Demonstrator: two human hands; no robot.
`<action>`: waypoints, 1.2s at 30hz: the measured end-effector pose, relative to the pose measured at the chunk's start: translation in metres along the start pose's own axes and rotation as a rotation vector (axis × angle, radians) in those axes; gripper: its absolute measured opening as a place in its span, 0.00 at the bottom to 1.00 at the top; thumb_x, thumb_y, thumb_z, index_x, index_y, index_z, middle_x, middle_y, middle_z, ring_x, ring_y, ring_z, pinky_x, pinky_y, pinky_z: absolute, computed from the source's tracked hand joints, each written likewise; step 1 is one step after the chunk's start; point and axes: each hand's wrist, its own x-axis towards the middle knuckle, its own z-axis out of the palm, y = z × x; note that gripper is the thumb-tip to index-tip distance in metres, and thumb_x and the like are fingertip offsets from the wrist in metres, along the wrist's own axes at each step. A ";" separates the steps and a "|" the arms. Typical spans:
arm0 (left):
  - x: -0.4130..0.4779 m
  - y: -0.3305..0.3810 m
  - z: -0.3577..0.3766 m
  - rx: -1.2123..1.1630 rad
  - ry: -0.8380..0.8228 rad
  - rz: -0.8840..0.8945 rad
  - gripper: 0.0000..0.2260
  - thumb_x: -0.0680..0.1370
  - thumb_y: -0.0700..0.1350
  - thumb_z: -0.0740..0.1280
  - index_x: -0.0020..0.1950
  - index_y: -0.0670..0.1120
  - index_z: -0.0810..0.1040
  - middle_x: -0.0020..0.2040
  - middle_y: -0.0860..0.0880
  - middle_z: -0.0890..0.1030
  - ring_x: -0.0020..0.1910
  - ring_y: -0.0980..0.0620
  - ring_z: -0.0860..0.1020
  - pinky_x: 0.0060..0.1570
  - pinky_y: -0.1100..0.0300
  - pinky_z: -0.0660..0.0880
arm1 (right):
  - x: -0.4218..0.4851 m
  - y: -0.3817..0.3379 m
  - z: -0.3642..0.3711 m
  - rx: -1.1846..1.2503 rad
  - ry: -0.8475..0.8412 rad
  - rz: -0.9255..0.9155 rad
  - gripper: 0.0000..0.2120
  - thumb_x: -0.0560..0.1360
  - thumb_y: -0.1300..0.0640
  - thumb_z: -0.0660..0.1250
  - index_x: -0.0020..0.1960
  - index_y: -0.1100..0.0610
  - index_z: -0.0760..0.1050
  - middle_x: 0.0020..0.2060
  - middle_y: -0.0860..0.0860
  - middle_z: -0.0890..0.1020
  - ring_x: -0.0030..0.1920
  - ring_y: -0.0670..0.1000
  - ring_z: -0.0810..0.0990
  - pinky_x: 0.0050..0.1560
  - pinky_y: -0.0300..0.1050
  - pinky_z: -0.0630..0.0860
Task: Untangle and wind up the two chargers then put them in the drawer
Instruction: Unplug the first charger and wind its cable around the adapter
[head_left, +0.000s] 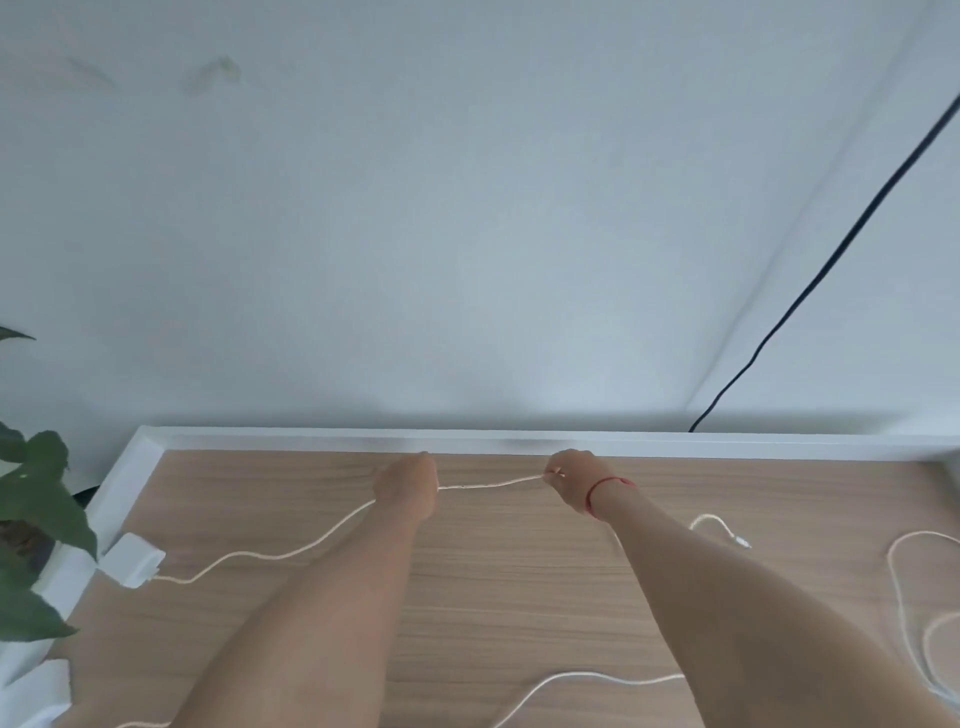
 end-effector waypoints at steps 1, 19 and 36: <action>0.003 0.000 -0.001 -0.013 -0.009 -0.010 0.14 0.72 0.34 0.62 0.52 0.48 0.81 0.50 0.49 0.84 0.52 0.45 0.81 0.54 0.55 0.76 | 0.001 0.005 -0.003 0.000 0.009 -0.001 0.12 0.82 0.53 0.57 0.58 0.54 0.77 0.58 0.52 0.79 0.59 0.54 0.77 0.59 0.47 0.71; 0.018 0.064 -0.006 -0.153 -0.092 0.136 0.08 0.79 0.41 0.60 0.46 0.43 0.79 0.46 0.41 0.81 0.51 0.40 0.80 0.40 0.58 0.68 | 0.005 0.038 -0.014 0.230 0.076 0.066 0.14 0.81 0.55 0.57 0.57 0.60 0.78 0.54 0.56 0.80 0.55 0.58 0.78 0.54 0.47 0.74; 0.012 0.144 0.006 -0.364 -0.170 0.349 0.20 0.83 0.50 0.55 0.32 0.47 0.59 0.30 0.50 0.63 0.31 0.47 0.63 0.34 0.56 0.59 | -0.003 0.104 -0.027 0.043 0.144 0.180 0.12 0.81 0.58 0.55 0.56 0.53 0.77 0.57 0.52 0.80 0.58 0.56 0.77 0.55 0.47 0.70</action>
